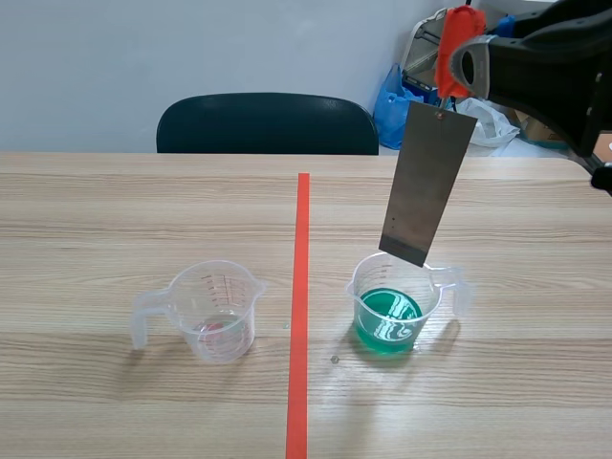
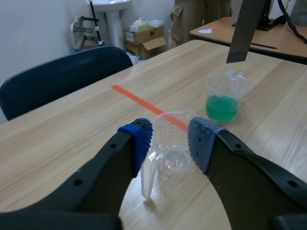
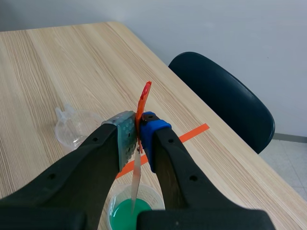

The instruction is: Do the redox reaction experiment

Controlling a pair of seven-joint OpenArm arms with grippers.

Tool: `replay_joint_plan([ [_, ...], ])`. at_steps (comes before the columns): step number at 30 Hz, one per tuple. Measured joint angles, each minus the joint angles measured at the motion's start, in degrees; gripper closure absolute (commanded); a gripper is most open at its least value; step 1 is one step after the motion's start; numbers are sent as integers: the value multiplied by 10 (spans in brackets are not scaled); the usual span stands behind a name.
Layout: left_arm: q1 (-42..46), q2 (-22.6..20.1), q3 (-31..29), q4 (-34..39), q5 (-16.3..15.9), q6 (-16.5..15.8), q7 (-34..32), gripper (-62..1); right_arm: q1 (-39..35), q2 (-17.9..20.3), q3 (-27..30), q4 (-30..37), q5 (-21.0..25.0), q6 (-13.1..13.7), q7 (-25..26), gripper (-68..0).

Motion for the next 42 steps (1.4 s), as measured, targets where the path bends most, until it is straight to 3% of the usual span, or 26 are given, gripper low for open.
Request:
replay_joint_plan([
  [4, -115, -4, 101, -20, 1, 0, 67, -54, 0, 0, 0, 0, 0, 0, 0, -6],
  [7, -202, -4, 182, -43, 2, 0, 110, -29, 0, 0, 0, 0, 0, 0, 0, -6],
  [14, -380, 10, 370, -101, 2, 0, 143, -27, 0, 0, 0, 0, 0, 0, 0, -6],
  [19, -457, 54, 450, -130, 2, 0, 185, -27, 0, 0, 0, 0, 0, 0, 0, -6],
  [24, -494, 116, 483, -144, 0, 0, 231, -27, 0, 0, 0, 0, 0, 0, 0, -6],
  [29, -527, 187, 484, -158, -57, 0, 302, -27, 0, 0, 0, 0, 0, 0, 0, -6],
  [37, -572, 269, 502, -225, -56, 0, 335, -27, 0, 0, 0, 0, 0, 0, 0, -6],
  [42, -574, 280, 506, -251, -53, 0, 335, -27, 0, 0, 0, 0, 0, 0, 0, -6],
])
